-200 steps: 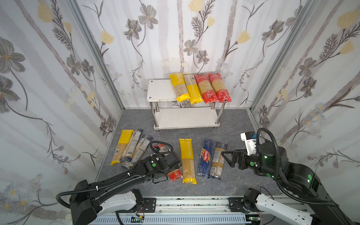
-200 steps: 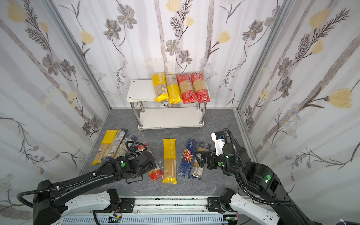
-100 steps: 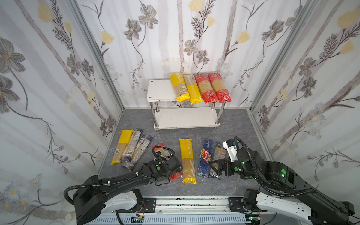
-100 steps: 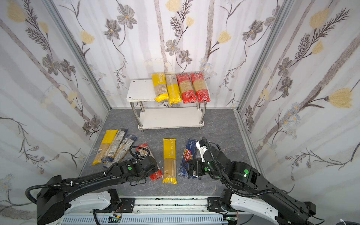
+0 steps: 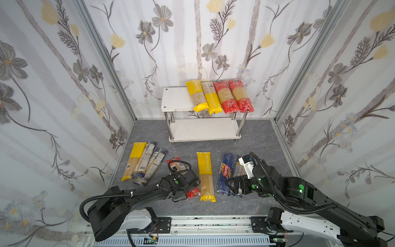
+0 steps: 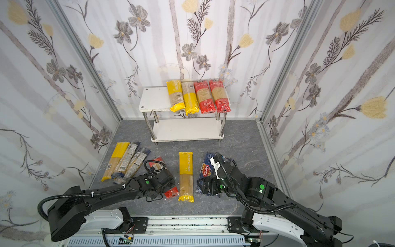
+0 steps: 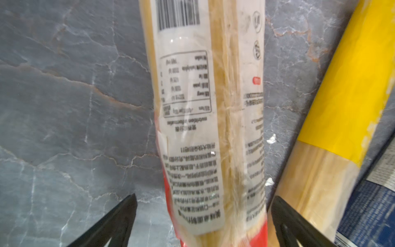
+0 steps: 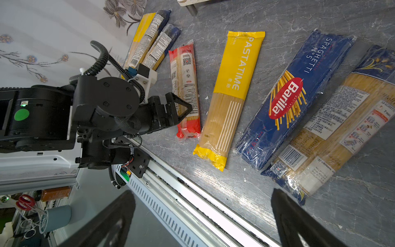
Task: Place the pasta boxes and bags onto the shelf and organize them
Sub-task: 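Close the left gripper on the red-and-white bag's end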
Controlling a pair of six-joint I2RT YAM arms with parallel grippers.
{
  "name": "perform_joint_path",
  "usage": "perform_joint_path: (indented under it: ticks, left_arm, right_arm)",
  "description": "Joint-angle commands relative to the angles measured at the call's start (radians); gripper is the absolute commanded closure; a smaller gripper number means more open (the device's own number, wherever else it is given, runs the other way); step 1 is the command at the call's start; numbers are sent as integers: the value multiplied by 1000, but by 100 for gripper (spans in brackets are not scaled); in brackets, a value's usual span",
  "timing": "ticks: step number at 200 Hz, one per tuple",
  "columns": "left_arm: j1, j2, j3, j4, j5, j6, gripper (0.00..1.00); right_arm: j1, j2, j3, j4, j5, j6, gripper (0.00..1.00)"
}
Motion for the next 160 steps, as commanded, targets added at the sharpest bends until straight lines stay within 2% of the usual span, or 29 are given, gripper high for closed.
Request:
perform_joint_path:
  ticks: [1, 50, 67, 90, 107, 120, 132, 147, 160]
  left_arm:
    - [13, 48, 17, 41, 20, 46, 0]
    - [50, 148, 30, 86, 70, 107, 2]
    - [54, 171, 38, 87, 91, 127, 14]
    - [61, 179, 29, 86, 121, 148, 48]
    - [70, 166, 9, 84, 142, 159, 66]
    - [81, 142, -9, 81, 156, 164, 75]
    - [86, 103, -25, 78, 165, 166, 77]
    - [101, 34, -42, 69, 173, 164, 87]
    - [115, -28, -48, 54, 182, 164, 88]
  right_arm:
    - [1, -2, -7, 41, 1, 20, 0]
    - [-2, -16, -7, 26, 19, 29, 0]
    - [-5, -16, 0, 21, 23, 27, 0]
    - [-11, -9, 13, 21, 26, 22, 0]
    - [-17, 3, 23, 21, 25, 12, 0]
    - [-22, 15, 33, 21, 21, 3, 0]
    - [-26, 26, 43, 21, 17, -6, 0]
    - [-35, 44, 61, 21, 12, -20, 0]
    - [-45, 64, 79, 22, 3, -35, 0]
